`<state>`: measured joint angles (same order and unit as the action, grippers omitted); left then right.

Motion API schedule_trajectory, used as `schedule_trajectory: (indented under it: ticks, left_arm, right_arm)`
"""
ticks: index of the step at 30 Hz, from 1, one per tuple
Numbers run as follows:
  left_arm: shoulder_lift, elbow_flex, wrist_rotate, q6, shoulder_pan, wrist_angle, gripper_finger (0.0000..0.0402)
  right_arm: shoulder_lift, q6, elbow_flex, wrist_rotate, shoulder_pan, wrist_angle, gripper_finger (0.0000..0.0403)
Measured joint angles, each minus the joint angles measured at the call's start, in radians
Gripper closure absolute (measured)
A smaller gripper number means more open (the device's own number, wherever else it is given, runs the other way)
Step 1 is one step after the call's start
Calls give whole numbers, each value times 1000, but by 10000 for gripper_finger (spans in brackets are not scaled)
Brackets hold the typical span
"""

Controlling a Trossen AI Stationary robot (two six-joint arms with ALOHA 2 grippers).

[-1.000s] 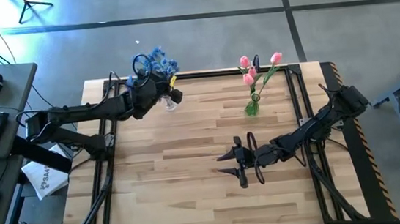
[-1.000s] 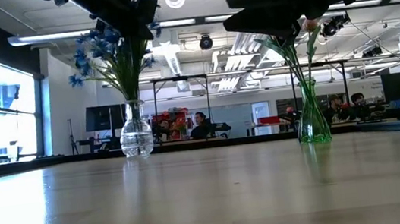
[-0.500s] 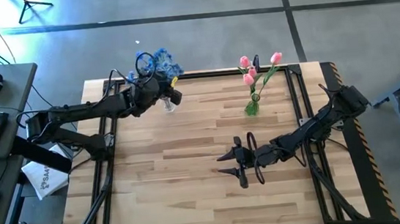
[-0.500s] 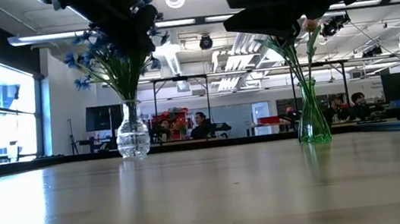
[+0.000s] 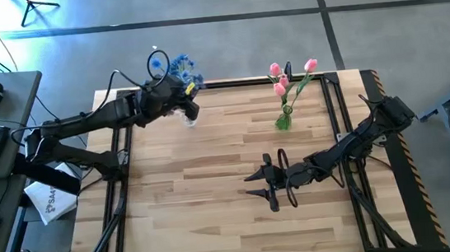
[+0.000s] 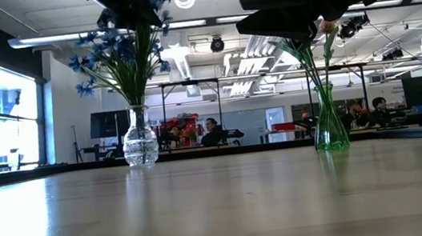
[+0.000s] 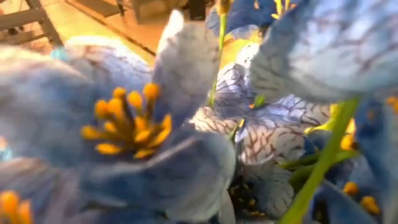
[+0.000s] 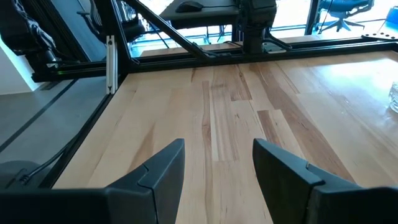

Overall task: Sort flowers into vase by color
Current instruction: Put the blue flowers into the transparent vase

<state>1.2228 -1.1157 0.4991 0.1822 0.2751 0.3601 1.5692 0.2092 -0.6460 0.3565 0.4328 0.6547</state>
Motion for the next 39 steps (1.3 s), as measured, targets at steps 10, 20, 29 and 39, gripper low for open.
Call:
schedule_trajectory:
  ticks: [10,20,29,39]
  left_arm:
    - [21,-24,26,46,-16,35,231]
    - [94,-23,-98,89,68,145,208]
    - [66,-108,-265,24,120,303,139]
    - [65,-254,-288,-29,92,362,138]
  right_arm:
    - [0,0,0,0,0,-2,219]
    - [0,0,0,0,0,-8,219]
    - [0,0,0,0,0,-11,219]
    - [0,0,0,0,0,-23,219]
